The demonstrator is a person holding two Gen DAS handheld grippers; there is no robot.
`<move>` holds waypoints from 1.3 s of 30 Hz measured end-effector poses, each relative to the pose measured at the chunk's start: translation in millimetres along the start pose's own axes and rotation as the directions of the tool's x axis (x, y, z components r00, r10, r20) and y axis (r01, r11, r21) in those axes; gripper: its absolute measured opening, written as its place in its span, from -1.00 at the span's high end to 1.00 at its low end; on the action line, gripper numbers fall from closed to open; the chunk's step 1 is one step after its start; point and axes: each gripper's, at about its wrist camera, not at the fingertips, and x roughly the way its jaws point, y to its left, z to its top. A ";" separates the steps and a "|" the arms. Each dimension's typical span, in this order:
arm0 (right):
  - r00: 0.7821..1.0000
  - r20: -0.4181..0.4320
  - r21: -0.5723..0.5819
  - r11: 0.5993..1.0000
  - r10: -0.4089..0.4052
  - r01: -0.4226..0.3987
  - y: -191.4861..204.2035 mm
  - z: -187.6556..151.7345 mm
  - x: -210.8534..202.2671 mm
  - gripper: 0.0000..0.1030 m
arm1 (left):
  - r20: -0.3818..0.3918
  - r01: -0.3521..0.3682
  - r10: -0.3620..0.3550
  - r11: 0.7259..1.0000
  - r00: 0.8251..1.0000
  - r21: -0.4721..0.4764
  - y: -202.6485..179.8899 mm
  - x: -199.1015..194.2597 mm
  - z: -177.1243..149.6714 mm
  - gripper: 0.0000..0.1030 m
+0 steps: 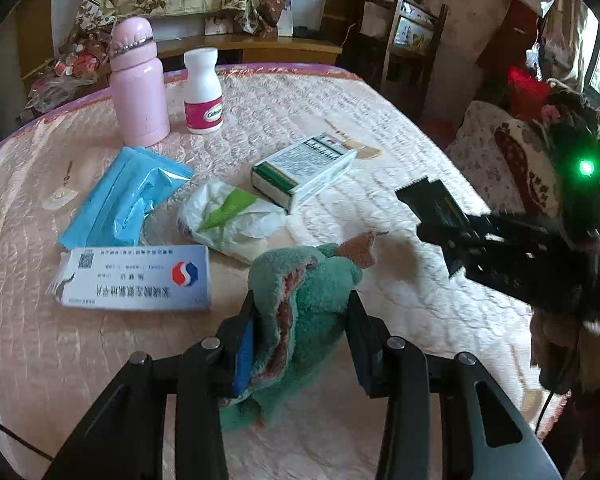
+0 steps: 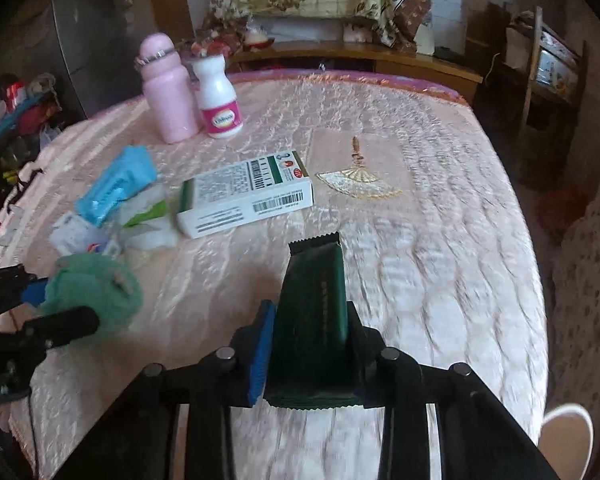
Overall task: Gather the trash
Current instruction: 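Carry the green cloth and dark green wrapper over the white bin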
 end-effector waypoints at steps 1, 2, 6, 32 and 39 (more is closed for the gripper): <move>1.000 0.009 0.012 1.000 0.006 -0.006 -0.8 -3.9 -7.5 0.32 | 0.004 0.007 -0.007 1.000 1.000 -0.002 -3.9 -3.5 -1.7 0.17; 1.000 0.019 0.030 0.999 0.017 -0.018 -2.6 -9.5 -16.2 0.32 | 0.005 0.012 -0.012 1.000 1.000 -0.004 -7.4 -5.3 -2.8 0.17; 0.998 0.042 0.084 0.996 0.037 -0.040 -6.9 -34.3 -48.7 0.31 | 0.018 0.026 -0.026 1.000 1.000 -0.004 -26.1 -9.8 -6.3 0.17; 0.982 0.075 0.344 0.929 -0.175 0.139 -98.3 -145.3 -165.1 0.31 | -0.006 0.166 -0.167 0.971 0.986 0.171 -185.2 4.3 -7.8 0.17; 0.968 0.049 0.416 0.886 -0.247 0.205 -131.2 -170.2 -179.8 0.31 | -0.049 0.227 -0.222 0.951 0.974 0.210 -230.8 21.1 -4.9 0.17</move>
